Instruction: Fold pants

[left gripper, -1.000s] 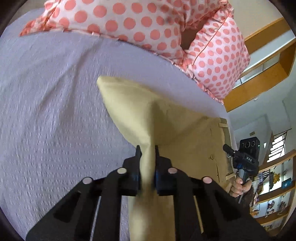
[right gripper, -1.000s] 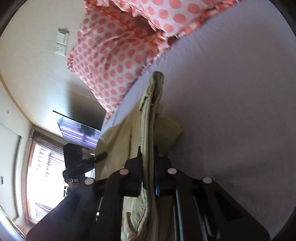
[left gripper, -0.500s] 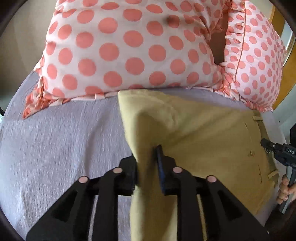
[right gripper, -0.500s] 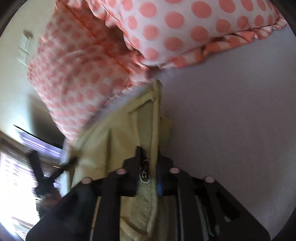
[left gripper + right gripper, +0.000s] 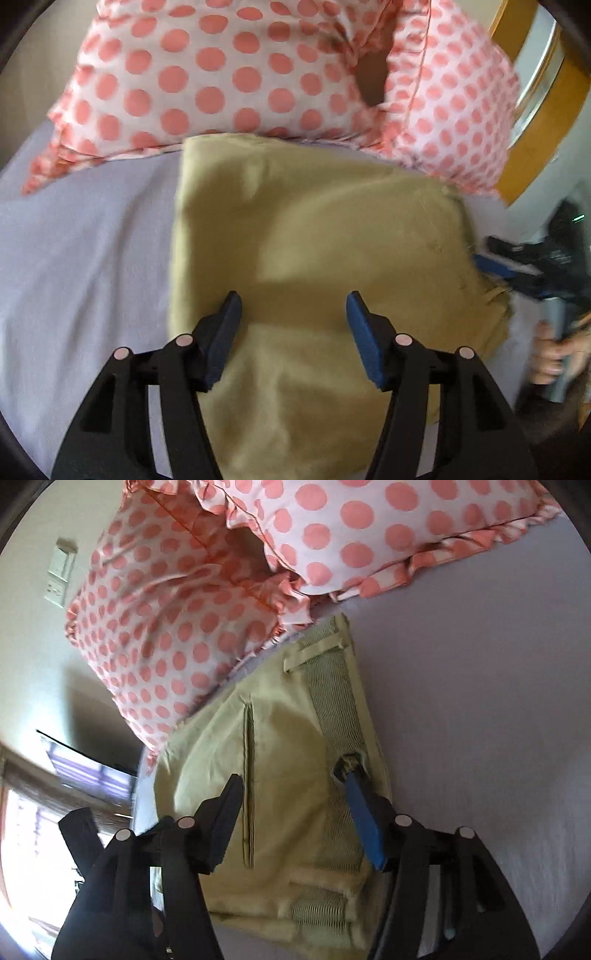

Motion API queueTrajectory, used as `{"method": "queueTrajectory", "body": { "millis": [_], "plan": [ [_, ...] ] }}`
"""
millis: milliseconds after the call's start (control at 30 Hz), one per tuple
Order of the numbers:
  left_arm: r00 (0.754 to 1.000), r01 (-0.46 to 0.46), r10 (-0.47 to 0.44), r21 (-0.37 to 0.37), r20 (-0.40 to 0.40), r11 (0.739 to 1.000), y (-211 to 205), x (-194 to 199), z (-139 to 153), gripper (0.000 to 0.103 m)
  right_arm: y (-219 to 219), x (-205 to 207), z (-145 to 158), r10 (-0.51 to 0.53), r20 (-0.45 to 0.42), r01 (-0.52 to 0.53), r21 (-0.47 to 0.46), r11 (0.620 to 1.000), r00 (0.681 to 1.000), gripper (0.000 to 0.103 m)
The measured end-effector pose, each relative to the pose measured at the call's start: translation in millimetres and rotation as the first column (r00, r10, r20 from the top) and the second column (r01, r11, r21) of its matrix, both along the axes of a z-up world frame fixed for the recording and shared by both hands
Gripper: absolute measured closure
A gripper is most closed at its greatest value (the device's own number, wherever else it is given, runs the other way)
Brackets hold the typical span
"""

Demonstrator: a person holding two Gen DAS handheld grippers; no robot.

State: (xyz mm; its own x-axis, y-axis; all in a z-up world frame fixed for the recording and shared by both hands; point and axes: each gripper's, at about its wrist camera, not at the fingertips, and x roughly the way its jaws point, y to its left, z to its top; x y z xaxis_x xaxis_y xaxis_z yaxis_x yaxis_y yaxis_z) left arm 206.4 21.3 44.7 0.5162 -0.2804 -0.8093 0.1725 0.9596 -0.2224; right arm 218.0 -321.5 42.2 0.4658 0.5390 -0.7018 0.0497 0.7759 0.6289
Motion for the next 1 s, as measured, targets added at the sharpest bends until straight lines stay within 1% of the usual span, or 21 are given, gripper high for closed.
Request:
{"method": "queueTrajectory", "body": {
  "millis": [33,67,100,133,167,200,233,267,300,367,433,467,500,533,567,667,700,767,800,833,1000],
  "plan": [
    [1.0,-0.006,0.006,0.025,0.016,1.0,0.5,-12.4,5.1,0.04,0.7,-11.0,8.0,-0.014,0.024,0.015,-0.04,0.999,1.0,0.036],
    [0.999,-0.009,0.008,0.034,0.032,0.999,1.1,-22.4,8.5,0.029,1.2,-32.8,23.0,-0.013,0.098,0.021,-0.079,0.997,0.995,0.028],
    [0.998,-0.017,0.014,0.053,0.062,0.998,2.1,-40.3,14.5,0.016,6.1,-47.1,31.5,-0.002,0.16,0.018,-0.097,0.995,0.987,0.022],
    [0.996,-0.033,0.025,0.082,0.091,0.996,3.5,-59.6,18.9,0.01,9.9,-69.2,40.9,0.015,0.218,0.011,-0.12,0.993,0.976,0.003],
    [0.993,-0.057,0.044,0.118,0.11,0.991,4.9,-77.6,21.0,0.005,17.8,-101.6,49.1,0.035,0.29,0.015,-0.169,0.985,0.956,0.001],
    [0.99,-0.089,0.069,0.164,0.127,0.982,4.8,-97.9,20.7,0.003,22.4,-117.7,50.8,0.046,0.325,0.02,-0.196,0.98,0.945,0.001],
    [0.988,-0.108,0.083,0.19,0.134,0.976,5.3,-113.2,19.7,0.002,29.8,-135.2,50.2,0.064,0.358,0.023,-0.232,0.973,0.932,0.001],
    [0.986,-0.121,0.094,0.206,0.139,0.971,6.9,-129.7,18.2,0.002,39.5,-155.7,47.0,0.083,0.385,0.03,-0.278,0.96,0.919,0.001],
    [0.984,-0.131,0.101,0.207,0.149,0.97,7.2,-146.3,15.7,0.002,46.7,-167.2,42.4,0.087,0.395,0.044,-0.311,0.949,0.915,0.001],
    [0.98,-0.15,0.118,0.205,0.161,0.967,5.7,-166.8,6.7,0.002,65.2,-182.4,28.8,0.102,0.383,0.051,-0.37,0.928,0.918,0.001],
    [0.978,-0.172,0.136,0.238,0.158,0.956,2.0,-175.6,-1.0,0.002,82.4,-183.9,12.2,0.121,0.336,0.037,-0.428,0.903,0.934,0.001],
    [0.976,-0.187,0.148,0.266,0.161,0.946,0.5,-179.5,-4.8,0.002,87.6,-183.8,7.5,0.124,0.317,0.034,-0.449,0.893,0.94,0.001],
    [0.973,-0.208,0.161,0.32,0.168,0.924,-3.7,-182.5,-10.7,0.002,90.6,-188.4,3.6,0.131,0.305,0.029,-0.469,0.883,0.943,0.001],
    [0.972,-0.212,0.161,0.347,0.169,0.914,-7.6,-181.7,-14.0,0.002,94.2,-191.9,1.3,0.14,0.304,0.025,-0.482,0.876,0.942,0.001],
    [0.969,-0.219,0.159,0.363,0.188,0.906,-9.2,-184.9,-15.9,0.002,101.3,-193.8,0.0,0.155,0.309,0.024,-0.506,0.862,0.938,0.001],
    [0.968,-0.218,0.159,0.343,0.192,0.914,-7.5,-188.7,-17.0,0.002,111.9,-198.3,-1.7,0.172,0.312,0.038,-0.567,0.823,0.934,0.001],
    [0.969,-0.218,0.168,0.308,0.18,0.926,-2.5,-188.2,-18.2,0.002,113.7,-197.3,-3.5,0.172,0.305,0.037,-0.573,0.818,0.937,0.001],
    [0.971,-0.218,0.189,0.219,0.148,0.951,10.6,-187.4,-21.7,0.002,112.9,-195.1,-9.0,0.165,0.275,0.019,-0.563,0.826,0.947,0.001],
    [0.968,-0.225,0.198,0.189,0.153,0.956,15.7,-188.6,-22.3,0.002,113.4,-196.6,-9.4,0.16,0.273,0.025,-0.567,0.823,0.949,0.001],
    [0.967,-0.226,0.195,0.2,0.163,0.953,16.6,-189.8,-23.7,0.002,115.0,-198.1,-10.0,0.157,0.275,0.035,-0.583,0.812,0.948,0.001],
    [0.961,-0.231,0.191,0.202,0.199,0.952,17.4,-196.3,-25.5,0.002,116.4,-198.9,-9.4,0.143,0.267,0.044,-0.587,0.808,0.953,0.001]
  ]
}}
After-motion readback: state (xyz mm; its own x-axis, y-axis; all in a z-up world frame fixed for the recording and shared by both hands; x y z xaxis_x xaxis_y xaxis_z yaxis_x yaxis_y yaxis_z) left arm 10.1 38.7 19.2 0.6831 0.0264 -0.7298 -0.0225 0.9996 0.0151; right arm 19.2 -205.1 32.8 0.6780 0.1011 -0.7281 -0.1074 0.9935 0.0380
